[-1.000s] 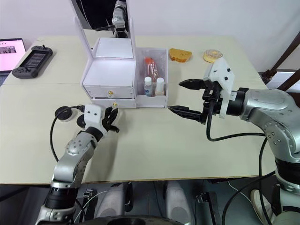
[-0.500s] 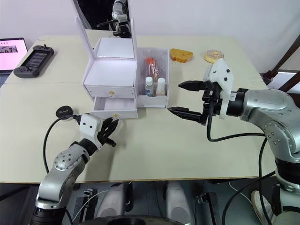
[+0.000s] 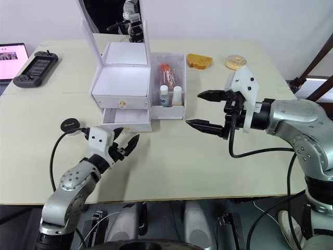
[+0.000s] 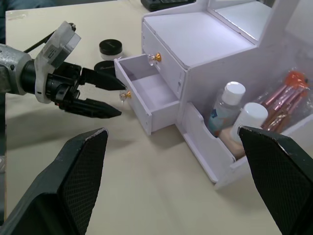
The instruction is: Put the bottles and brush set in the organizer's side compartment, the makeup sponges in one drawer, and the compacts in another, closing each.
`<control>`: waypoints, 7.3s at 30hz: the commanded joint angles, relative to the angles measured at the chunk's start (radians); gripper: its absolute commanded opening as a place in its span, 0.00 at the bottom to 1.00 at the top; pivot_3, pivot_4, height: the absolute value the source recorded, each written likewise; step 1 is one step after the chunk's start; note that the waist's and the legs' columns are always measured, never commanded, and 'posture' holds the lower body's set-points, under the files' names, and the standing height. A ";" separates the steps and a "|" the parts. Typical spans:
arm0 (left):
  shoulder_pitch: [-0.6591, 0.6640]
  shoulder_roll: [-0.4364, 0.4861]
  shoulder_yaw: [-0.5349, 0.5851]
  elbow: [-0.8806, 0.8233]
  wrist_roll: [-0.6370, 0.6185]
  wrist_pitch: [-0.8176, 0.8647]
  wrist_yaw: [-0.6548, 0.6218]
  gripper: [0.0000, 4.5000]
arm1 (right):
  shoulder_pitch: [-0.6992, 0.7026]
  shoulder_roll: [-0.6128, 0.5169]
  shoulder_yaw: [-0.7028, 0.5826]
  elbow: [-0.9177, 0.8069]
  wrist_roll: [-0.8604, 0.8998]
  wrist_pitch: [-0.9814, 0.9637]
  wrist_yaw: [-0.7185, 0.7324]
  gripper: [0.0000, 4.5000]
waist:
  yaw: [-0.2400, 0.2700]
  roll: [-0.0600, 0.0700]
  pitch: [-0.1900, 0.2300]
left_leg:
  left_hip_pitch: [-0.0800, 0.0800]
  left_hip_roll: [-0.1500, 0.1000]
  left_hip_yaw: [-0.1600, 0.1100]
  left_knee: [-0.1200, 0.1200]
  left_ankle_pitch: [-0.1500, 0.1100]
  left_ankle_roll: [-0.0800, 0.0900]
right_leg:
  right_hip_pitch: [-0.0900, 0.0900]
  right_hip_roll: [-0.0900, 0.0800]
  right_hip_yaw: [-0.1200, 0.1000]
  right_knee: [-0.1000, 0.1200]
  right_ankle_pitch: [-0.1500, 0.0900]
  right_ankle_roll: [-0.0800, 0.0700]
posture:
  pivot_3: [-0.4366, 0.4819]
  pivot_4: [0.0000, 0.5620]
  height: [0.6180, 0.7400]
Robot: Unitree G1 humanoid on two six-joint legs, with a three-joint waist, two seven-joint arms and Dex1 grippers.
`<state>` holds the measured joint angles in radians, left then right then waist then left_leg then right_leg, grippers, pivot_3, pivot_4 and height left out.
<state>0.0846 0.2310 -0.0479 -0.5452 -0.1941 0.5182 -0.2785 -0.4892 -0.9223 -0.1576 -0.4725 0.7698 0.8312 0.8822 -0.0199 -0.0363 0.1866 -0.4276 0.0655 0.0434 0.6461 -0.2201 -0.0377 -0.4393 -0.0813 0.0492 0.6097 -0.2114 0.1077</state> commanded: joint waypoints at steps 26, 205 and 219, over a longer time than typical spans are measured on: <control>0.025 -0.176 -0.080 0.055 0.188 -0.143 0.248 0.37 | -0.157 -0.099 0.015 0.009 0.050 0.113 0.080 1.00 | 0.003 0.000 0.000 | 0.000 0.000 0.000 0.001 0.000 0.000 | 0.000 0.000 0.000 -0.001 0.000 0.000 | 0.48 0.27 0.98; -0.182 0.659 0.257 0.515 -0.072 -0.108 -0.636 0.60 | -0.642 -0.121 0.213 0.159 0.091 0.460 0.230 1.00 | -0.046 0.005 -0.001 | -0.014 0.003 0.007 0.002 -0.002 0.002 | -0.022 -0.003 -0.003 0.006 0.006 -0.009 | 0.48 0.27 0.98; -0.085 0.798 0.460 0.398 -0.203 -0.093 -0.799 0.59 | -0.652 -0.089 0.246 0.200 0.064 0.400 0.262 1.00 | -0.045 0.005 -0.001 | -0.015 0.003 0.007 0.002 -0.002 0.001 | -0.023 -0.002 -0.002 0.006 0.006 -0.009 | 0.48 0.27 0.98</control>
<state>0.0257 0.9978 0.3423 -0.0972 -0.3457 0.4269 -1.0408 -1.1191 -1.0077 0.1034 -0.2695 0.8387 1.2543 1.1345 -0.0652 -0.0318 0.1857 -0.4421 0.0688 0.0500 0.6479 -0.2221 -0.0363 -0.4628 -0.0833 0.0471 0.6155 -0.2051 0.0987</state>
